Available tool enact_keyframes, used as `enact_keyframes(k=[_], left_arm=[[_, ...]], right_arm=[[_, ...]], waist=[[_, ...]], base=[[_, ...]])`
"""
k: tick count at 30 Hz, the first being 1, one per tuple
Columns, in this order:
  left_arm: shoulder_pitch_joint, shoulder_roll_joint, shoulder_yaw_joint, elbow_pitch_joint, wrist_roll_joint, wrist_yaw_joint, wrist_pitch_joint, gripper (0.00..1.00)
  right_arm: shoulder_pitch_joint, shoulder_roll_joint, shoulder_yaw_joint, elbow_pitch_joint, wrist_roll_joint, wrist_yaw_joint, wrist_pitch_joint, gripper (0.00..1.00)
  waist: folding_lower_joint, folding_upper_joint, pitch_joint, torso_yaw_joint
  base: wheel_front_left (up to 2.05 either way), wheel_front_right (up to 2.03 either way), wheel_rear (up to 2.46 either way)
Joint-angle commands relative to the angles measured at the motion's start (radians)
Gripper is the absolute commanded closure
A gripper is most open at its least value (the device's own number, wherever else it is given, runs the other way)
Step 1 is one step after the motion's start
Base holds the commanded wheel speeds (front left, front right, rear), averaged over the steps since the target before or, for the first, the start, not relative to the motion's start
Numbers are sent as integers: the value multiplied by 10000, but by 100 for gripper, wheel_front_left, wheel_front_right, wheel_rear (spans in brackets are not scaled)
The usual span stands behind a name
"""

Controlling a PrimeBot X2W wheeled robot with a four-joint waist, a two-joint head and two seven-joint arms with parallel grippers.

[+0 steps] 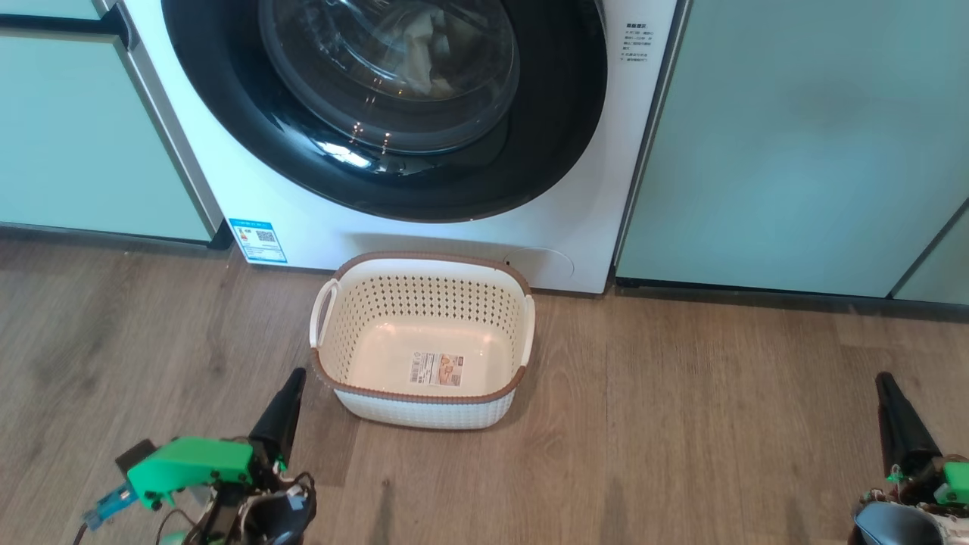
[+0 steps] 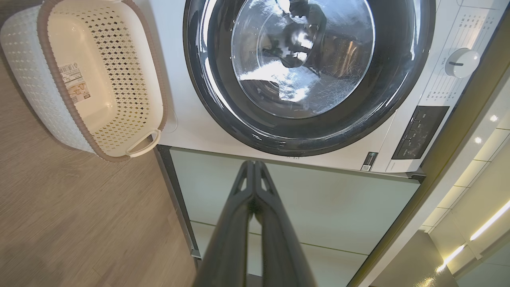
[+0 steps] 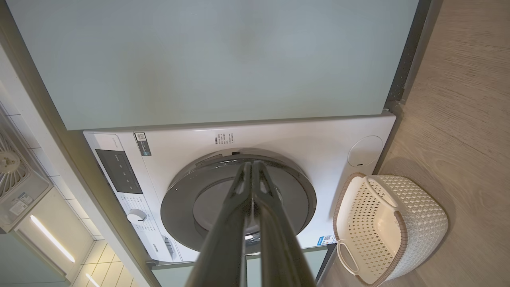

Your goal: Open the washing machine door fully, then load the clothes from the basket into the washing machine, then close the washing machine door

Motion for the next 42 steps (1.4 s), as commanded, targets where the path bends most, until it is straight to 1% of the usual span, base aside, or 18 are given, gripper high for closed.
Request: enact_keyframes(k=[1,42], left_arm=[[-570,63,398,-274,115,-88,46,100],[-573,35,438,-272,148,-88,78,100]], right_arm=[[-559,-62,168,-317,-104,-29,72,100],[-564,-30,121,-315,-143,-29,110,100]], waist=[[0,0,0,0],[0,0,0,0]], base=[[0,0,0],[0,0,0]])
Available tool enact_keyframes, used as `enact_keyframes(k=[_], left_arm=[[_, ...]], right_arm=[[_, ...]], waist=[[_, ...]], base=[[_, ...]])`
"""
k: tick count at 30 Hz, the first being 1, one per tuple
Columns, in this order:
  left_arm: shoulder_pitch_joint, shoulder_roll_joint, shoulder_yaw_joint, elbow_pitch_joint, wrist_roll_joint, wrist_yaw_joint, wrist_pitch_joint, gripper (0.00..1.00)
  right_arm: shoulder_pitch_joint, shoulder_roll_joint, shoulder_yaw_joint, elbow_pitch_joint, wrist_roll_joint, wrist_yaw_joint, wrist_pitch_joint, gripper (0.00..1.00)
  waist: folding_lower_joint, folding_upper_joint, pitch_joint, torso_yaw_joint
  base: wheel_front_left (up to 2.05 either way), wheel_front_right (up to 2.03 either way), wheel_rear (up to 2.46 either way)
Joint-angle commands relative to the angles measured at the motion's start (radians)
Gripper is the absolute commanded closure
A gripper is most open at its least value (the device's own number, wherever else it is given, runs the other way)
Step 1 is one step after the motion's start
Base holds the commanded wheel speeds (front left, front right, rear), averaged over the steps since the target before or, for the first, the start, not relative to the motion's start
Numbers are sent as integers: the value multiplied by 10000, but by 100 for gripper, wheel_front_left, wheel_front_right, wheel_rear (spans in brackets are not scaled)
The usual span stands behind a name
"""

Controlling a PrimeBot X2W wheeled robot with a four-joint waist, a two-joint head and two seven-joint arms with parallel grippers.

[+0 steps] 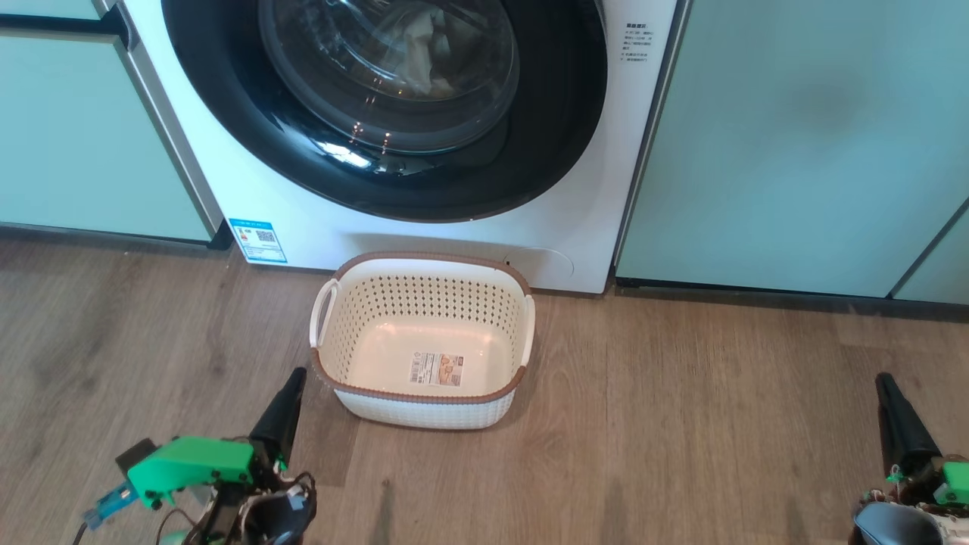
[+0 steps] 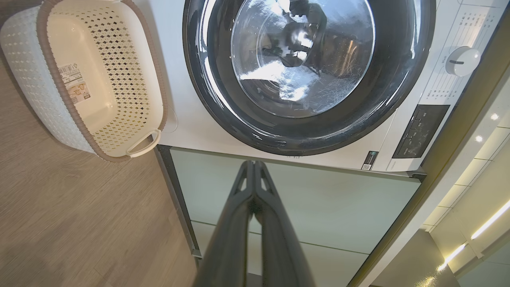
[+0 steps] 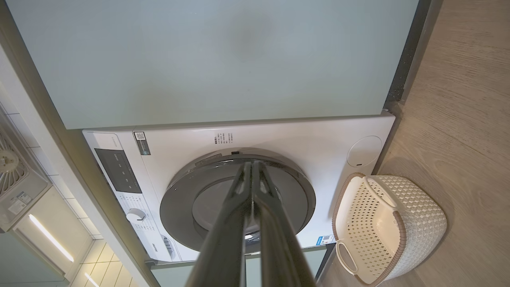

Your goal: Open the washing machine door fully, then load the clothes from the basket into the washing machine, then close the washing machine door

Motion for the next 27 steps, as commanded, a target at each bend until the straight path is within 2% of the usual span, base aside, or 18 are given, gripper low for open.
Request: enact_keyframes(k=[1,27], left_arm=[[-567,58,408,-274,80,-88,39,100],[-568,48,423,-274,92,-88,50,100]], right_arm=[[-564,-48,149,-315,-69,-29,80,100],[-565,-37,132,-314,-83,-29,93,100]], waist=[[0,0,0,0],[0,0,0,0]], base=[[0,0,0],[0,0,0]])
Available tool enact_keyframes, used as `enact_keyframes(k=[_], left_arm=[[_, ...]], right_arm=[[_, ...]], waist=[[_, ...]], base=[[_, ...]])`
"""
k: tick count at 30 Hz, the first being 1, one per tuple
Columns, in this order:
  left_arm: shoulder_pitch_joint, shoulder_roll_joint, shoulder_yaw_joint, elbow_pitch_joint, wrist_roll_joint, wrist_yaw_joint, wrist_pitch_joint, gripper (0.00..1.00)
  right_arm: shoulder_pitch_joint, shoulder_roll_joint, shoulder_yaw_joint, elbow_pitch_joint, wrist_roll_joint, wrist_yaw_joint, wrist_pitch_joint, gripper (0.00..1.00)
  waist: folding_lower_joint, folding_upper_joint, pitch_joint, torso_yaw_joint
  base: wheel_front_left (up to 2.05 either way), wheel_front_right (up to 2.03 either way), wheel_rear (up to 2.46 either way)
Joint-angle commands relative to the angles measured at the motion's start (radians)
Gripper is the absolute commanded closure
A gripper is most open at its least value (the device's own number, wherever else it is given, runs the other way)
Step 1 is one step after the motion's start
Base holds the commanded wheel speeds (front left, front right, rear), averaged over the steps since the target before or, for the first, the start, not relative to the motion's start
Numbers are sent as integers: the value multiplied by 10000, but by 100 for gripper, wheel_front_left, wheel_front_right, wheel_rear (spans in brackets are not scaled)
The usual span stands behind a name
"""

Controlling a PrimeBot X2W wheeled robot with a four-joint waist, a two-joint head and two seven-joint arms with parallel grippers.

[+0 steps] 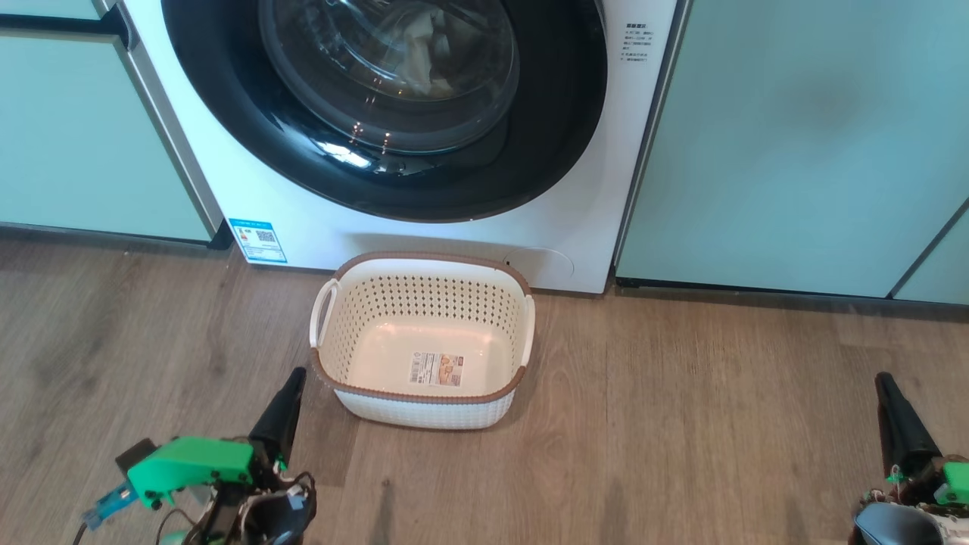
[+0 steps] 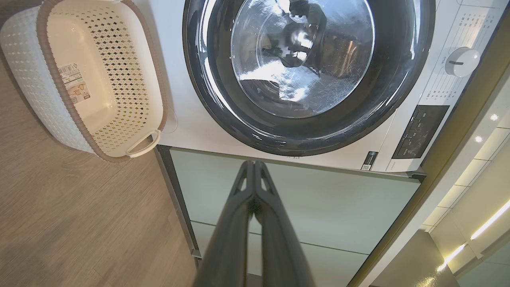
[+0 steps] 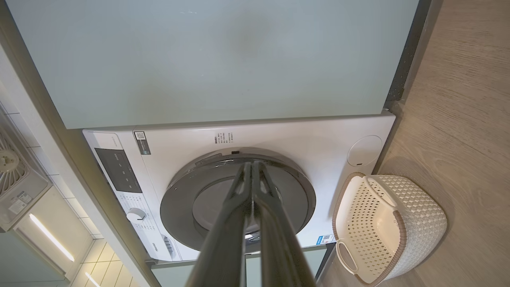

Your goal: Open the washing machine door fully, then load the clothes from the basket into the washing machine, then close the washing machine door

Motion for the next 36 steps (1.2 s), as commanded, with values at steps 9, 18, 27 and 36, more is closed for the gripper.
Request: enact_keyframes(k=[9,18,27,36], left_arm=[[-567,55,409,-274,93,-88,54,100],[-568,52,413,-274,96,-88,56,100],[-568,50,416,-274,98,-88,59,100],[-568,49,418,-274,100,-88,61,100]], right_arm=[[-566,-43,150,-314,-77,-29,55,100],[-566,-40,146,-314,-81,-29,58,100],[-567,-38,142,-313,-84,-29,61,100],[-567,-36,139,-313,-86,-29,64,100]], waist=[[0,-1,0,0],[0,-1,0,0],[0,-1,0,0],[0,-1,0,0]], base=[[0,0,0],[0,0,0],[0,0,0],[0,0,0]])
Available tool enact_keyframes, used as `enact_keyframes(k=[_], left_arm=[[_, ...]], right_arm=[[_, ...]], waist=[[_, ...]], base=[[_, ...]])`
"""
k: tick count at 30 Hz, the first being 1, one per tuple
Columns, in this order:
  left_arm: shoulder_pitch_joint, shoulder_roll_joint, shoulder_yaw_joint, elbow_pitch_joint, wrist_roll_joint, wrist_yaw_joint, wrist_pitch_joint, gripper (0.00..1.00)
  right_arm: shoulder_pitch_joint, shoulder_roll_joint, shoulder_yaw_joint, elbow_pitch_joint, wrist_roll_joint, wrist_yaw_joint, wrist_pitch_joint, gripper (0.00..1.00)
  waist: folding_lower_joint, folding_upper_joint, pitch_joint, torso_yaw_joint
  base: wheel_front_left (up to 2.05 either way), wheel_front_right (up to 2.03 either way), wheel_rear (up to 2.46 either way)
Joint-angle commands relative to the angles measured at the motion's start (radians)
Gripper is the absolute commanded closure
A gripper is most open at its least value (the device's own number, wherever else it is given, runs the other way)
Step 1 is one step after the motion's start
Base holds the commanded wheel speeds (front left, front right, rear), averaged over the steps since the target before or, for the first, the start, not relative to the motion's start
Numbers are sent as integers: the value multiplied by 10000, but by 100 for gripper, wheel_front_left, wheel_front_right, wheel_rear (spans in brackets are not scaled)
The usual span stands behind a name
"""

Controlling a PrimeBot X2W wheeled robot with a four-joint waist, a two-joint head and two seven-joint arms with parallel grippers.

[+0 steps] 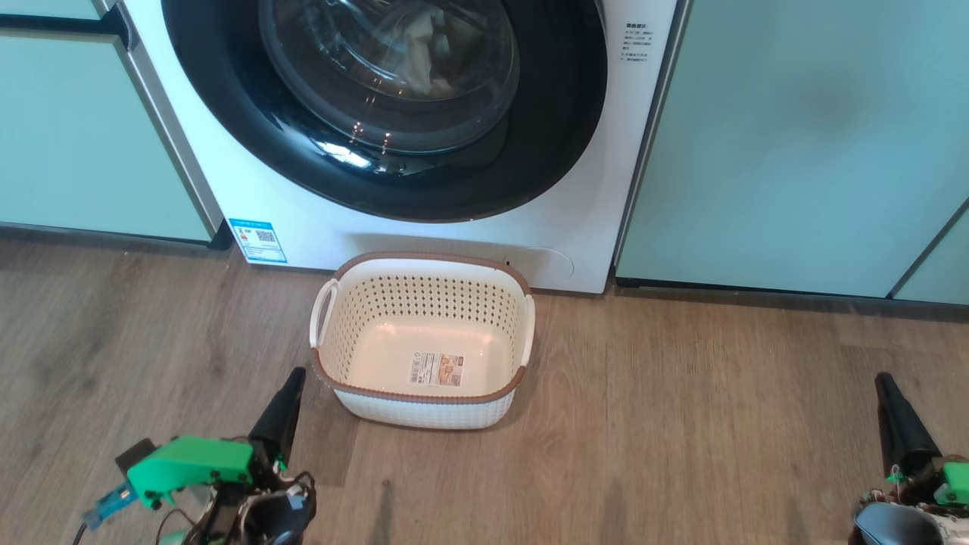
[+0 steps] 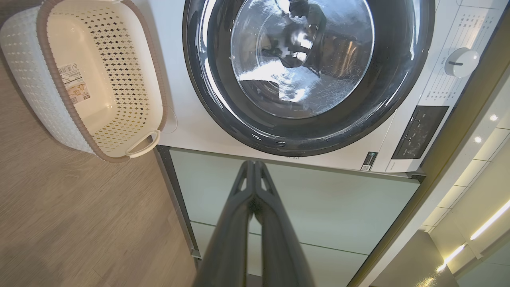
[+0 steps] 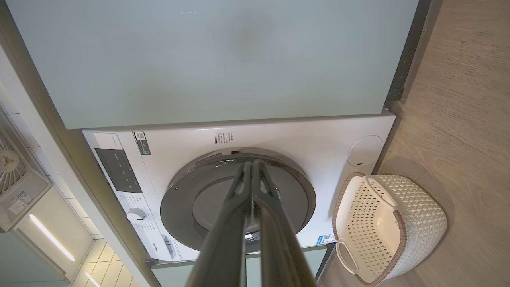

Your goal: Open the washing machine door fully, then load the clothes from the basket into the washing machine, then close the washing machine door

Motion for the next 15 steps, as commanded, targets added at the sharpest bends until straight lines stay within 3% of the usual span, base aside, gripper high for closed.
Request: enact_keyframes(k=[1,15], left_arm=[[-567,58,398,-274,101,-88,59,100],[-568,56,401,-273,104,-88,62,100]], right_arm=[[-567,-43,148,-313,-87,-29,51,100],[-567,-40,144,-313,-90,-29,54,100]], waist=[[0,0,0,0],[0,0,0,0]], base=[[0,0,0],[0,0,0]])
